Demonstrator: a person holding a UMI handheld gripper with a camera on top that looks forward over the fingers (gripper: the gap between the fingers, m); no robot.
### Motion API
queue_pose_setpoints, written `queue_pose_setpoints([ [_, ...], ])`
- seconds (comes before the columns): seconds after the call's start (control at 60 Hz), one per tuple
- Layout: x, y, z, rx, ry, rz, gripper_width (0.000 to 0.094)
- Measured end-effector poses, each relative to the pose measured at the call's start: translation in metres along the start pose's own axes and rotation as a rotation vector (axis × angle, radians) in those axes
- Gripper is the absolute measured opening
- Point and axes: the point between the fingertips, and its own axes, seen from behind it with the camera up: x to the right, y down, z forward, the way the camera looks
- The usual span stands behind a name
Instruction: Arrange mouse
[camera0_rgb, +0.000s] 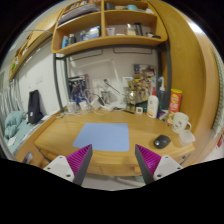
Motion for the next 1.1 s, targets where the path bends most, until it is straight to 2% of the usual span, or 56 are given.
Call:
queue_pose_setpoints([
  [0.117, 0.038, 0.02, -0.006, -0.055, 0.103, 0.043, 0.0872],
  [0.2, 0.095, 0.04, 0.006, -0.088, 0.163, 0.07, 0.0868],
  [0.383, 0.166, 0.066, 0.014, -0.153, 0.245, 0.111, 0.085],
  [0.617, 0.192, 0.065, 0.065, -0.185, 0.225, 0.115, 0.0849],
  [0.9, 0.2, 0.054, 0.133, -0.243, 0.138, 0.098, 0.0845],
  [0.967, 0.201, 0.053, 0.144, -0.269, 0.122, 0.098, 0.0816],
  [1.1, 0.204, 0.041, 0.173, -0.284, 0.082, 0.072, 0.0701],
])
